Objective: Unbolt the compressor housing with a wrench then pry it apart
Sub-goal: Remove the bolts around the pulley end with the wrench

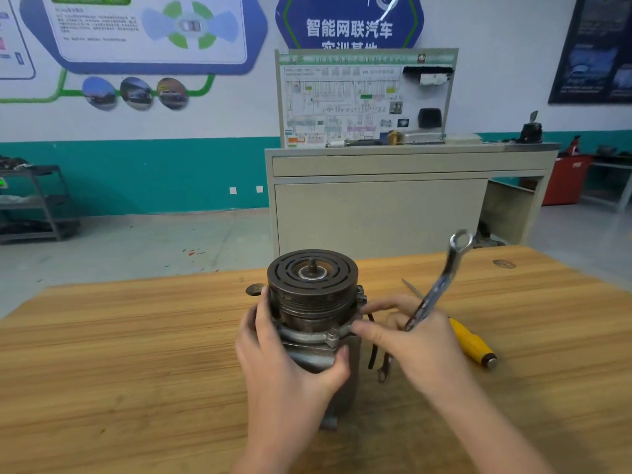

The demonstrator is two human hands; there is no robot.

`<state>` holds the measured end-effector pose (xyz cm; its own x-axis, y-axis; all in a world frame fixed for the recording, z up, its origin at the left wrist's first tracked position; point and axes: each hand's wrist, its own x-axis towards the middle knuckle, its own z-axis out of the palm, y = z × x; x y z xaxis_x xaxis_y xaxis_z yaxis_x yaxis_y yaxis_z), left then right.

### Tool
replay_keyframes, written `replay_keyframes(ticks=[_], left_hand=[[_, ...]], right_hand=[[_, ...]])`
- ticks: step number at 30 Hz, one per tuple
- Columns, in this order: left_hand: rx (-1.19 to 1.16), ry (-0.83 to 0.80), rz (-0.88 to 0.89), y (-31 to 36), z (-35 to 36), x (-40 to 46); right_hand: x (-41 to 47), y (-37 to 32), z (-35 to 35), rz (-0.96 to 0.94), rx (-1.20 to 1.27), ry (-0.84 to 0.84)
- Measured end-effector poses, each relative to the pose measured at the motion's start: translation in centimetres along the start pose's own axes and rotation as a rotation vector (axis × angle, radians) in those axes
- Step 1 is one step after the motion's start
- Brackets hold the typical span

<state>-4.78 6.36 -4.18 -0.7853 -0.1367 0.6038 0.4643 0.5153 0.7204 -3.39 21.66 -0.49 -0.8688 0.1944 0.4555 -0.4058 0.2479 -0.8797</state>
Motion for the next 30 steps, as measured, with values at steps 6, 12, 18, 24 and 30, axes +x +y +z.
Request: replay_keyframes(ticks=[6,12,18,24,30], left_hand=[[-0.059,0.004,0.018,-0.3,-0.3,0.7],[-0.071,0.008,0.038,-0.6,-0.1,0.6],[-0.072,0.019,0.037,-0.8,0.1,0.6],[-0.071,0.023,0.044,-0.9,0.1,0.6],[-0.077,0.021,0.038,-0.9,0.1,0.6]], right_hand=[[1.3,1.9,0.5,-0.042,0.029,-0.058],[2.0,1.6,-0.3,0.034,0.108,-0.286],[1.4,2.0,0.3,-0.033,0.117,-0.145],[0.5,2.7,1.0,-0.066,0.096,-0.053],[0.2,2.4,1.0,-0.069,0.188,-0.067]])
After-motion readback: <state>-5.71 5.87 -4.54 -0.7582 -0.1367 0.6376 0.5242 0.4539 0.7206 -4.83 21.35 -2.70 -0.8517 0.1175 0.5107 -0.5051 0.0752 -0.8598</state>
